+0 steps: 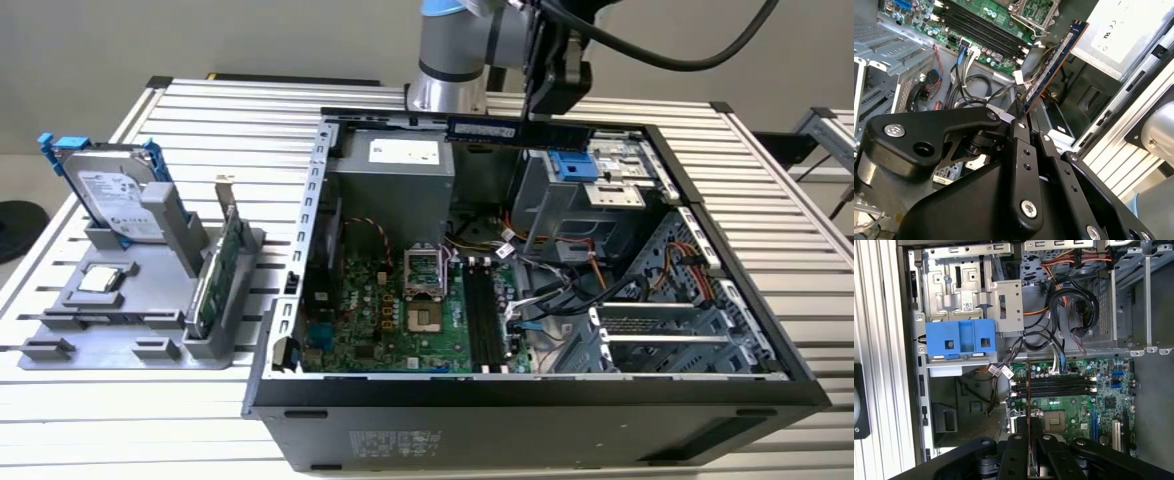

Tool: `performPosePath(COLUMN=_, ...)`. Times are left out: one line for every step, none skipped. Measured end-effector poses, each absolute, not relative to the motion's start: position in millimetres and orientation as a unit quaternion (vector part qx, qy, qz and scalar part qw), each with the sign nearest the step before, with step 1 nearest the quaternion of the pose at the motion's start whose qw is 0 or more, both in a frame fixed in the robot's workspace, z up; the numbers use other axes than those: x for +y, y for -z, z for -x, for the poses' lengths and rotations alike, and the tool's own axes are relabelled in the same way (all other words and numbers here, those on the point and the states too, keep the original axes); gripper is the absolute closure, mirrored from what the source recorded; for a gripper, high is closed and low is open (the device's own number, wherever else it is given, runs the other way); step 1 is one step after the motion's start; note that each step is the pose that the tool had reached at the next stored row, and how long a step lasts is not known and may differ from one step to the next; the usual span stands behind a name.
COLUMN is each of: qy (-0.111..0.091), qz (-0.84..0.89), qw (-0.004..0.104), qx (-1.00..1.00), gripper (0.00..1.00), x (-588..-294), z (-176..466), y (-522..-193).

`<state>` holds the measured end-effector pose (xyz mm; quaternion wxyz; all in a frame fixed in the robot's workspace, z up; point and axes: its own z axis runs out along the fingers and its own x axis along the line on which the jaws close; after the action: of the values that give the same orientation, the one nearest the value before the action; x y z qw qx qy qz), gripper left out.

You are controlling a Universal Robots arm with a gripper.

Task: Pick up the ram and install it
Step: 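Pick up the ram and move it above insertion slot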

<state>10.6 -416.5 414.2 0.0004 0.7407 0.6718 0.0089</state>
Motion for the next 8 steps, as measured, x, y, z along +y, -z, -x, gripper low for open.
performPosePath(qy=-0.009, qz=-0.742, qw=0.000, qx=0.670, gripper=1.00, x=-416.5, z=-10.6, y=-414.2)
performPosePath(qy=-0.009, qz=-0.744, qw=0.000, qx=0.668, gripper=1.00, x=-416.5, z=-10.6, y=-414.2)
performPosePath(qy=-0.009, qz=-0.746, qw=0.000, qx=0.666, gripper=1.00, x=-416.5, z=-10.6, y=-414.1)
performPosePath(qy=-0.009, qz=-0.748, qw=0.001, qx=0.664, gripper=1.00, x=-416.5, z=-10.6, y=-414.1)
performPosePath(qy=-0.009, qz=-0.750, qw=0.001, qx=0.662, gripper=1.00, x=-416.5, z=-10.6, y=-414.1)
performPosePath(qy=-0.009, qz=-0.751, qw=0.001, qx=0.660, gripper=1.00, x=-416.5, z=-10.6, y=-414.1)
performPosePath(qy=-0.009, qz=-0.752, qw=0.001, qx=0.659, gripper=1.00, x=-416.5, z=-10.6, y=-414.0)
performPosePath(qy=-0.009, qz=-0.753, qw=0.001, qx=0.658, gripper=1.00, x=-416.5, z=-10.6, y=-413.7)
